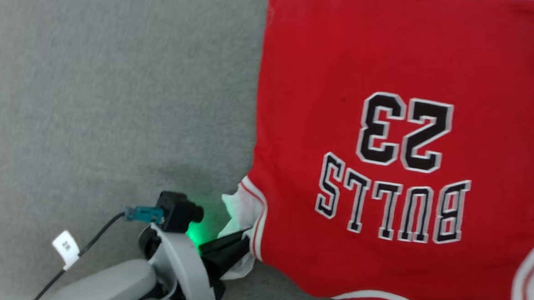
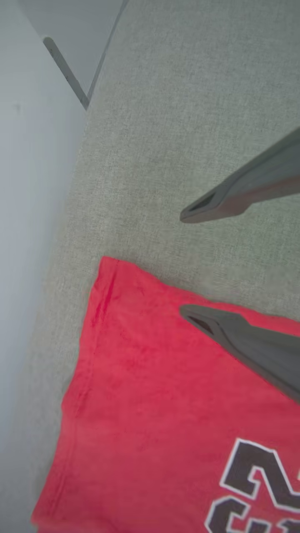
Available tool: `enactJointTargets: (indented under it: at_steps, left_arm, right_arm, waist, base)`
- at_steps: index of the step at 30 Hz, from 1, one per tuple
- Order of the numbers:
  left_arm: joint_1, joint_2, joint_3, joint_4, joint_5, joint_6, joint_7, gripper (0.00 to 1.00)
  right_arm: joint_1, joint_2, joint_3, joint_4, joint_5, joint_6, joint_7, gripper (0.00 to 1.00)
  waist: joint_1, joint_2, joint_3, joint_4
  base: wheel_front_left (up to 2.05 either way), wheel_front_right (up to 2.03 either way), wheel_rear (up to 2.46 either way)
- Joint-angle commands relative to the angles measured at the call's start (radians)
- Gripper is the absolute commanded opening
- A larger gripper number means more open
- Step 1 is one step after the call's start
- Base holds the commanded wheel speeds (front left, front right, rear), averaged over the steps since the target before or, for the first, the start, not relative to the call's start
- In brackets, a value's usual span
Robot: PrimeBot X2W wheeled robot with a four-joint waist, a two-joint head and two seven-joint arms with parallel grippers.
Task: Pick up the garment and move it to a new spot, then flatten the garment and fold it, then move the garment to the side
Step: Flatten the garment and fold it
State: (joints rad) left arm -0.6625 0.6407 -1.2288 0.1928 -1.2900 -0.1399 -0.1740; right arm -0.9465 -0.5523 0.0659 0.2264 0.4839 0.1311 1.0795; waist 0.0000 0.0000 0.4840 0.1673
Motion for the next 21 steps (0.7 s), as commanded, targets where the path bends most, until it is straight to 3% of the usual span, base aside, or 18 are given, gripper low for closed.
enactJointTargets:
  at_steps: [1, 7, 13, 15, 21]
  left_arm:
    - [-0.018, -0.084, -0.02, 0.051, -0.007, 0.017, 0.019, 0.0]
    - [-0.048, -0.104, -0.032, 0.068, -0.011, 0.023, 0.014, 0.0]
    - [-0.063, -0.105, -0.04, 0.06, -0.049, 0.024, -0.009, 0.0]
    - [-0.07, -0.106, -0.042, 0.063, -0.062, 0.025, -0.018, 0.0]
    - [-0.049, -0.07, -0.01, 0.092, -0.1, 0.025, -0.067, 0.0]
  right_arm:
    - [-0.063, -0.007, 0.025, 0.067, -0.044, -0.001, 0.012, 1.0]
    - [-0.166, 0.006, 0.04, 0.242, -0.104, -0.001, 0.014, 1.0]
    - [-0.186, 0.036, 0.102, 0.371, -0.137, -0.001, 0.032, 1.0]
    - [-0.188, 0.05, 0.12, 0.39, -0.12, 0.0, 0.027, 0.0]
    - [-0.18, 0.037, 0.144, 0.409, -0.064, 0.0, -0.049, 0.0]
  waist:
    - [0.0, 0.0, 0.108, 0.095]
    - [0.0, 0.0, 0.134, 0.126]
    - [0.0, 0.0, 0.146, 0.115]
    - [0.0, 0.0, 0.143, 0.108]
    - [0.0, 0.0, 0.079, 0.065]
  base:
    - [0.0, 0.0, 0.0]
    - [0.0, 0.0, 0.0]
    - [0.0, 0.0, 0.0]
    - [0.0, 0.0, 0.0]
    - [0.0, 0.0, 0.0]
